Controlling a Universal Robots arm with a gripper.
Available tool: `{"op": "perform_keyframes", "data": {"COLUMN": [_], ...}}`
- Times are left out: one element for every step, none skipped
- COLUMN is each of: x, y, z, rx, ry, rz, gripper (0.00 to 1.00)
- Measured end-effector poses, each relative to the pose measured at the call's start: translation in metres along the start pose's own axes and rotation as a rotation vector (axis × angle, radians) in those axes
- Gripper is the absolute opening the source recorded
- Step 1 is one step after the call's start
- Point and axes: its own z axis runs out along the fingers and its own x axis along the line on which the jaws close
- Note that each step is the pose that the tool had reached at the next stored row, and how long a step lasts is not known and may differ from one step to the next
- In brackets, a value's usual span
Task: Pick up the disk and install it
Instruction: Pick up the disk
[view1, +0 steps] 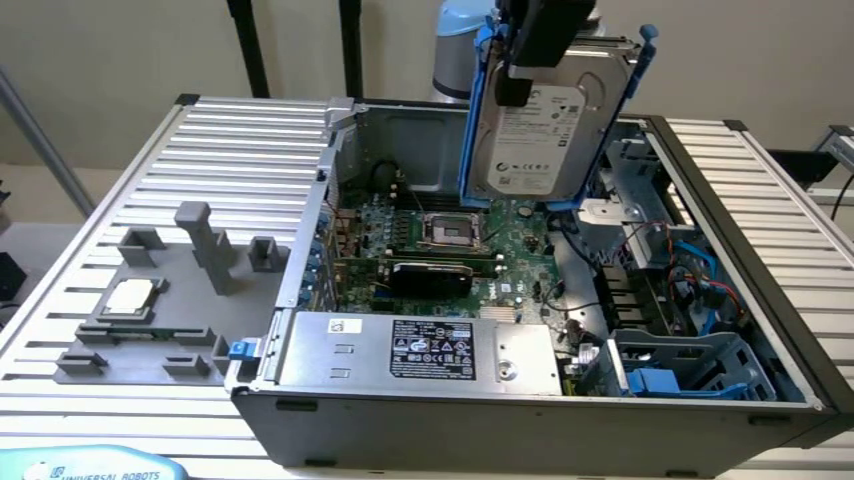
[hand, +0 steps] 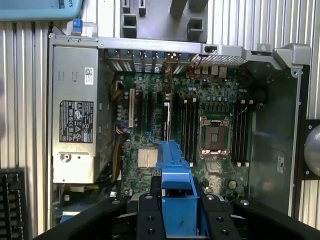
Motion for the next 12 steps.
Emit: {"op": "perform_keyframes", "data": {"x": [0.003,0.006,0.009,0.011,0.014,0.017,0.02,0.022,0.026,0.028,0.031,0.034], "y": [-0.0024,-0.005,-0.0074,-0.0098,-0.0122,-0.0145,-0.0168,-0.0191,-0.0216,-0.0239,-0.0262,-0.0285], "z": [-0.0002,-0.0005,-0.0007,-0.001,-0.0012,-0.0014,-0.0016,-0.0019,-0.0021,-0.0024,-0.0026,-0.0028], "rx": [0.0001,0.0001,0.0001,0.0,0.0,0.0,0.0,0.0001,0.0,0.0,0.0,0.0], "ry": [0.0,-0.0001,0.0,0.0,0.0001,0.0001,0.0,0.0,0.0,0.0,0.0,0.0], "rz": [0.0,0.0,0.0,0.0,0.0,0.0,0.0,0.0,0.0,0.0,0.0,0.0], "gripper": [0.33,0.33,0.33,0.33,0.33,0.33,0.33,0.33,0.33,0.33,0.33,0.33]}}
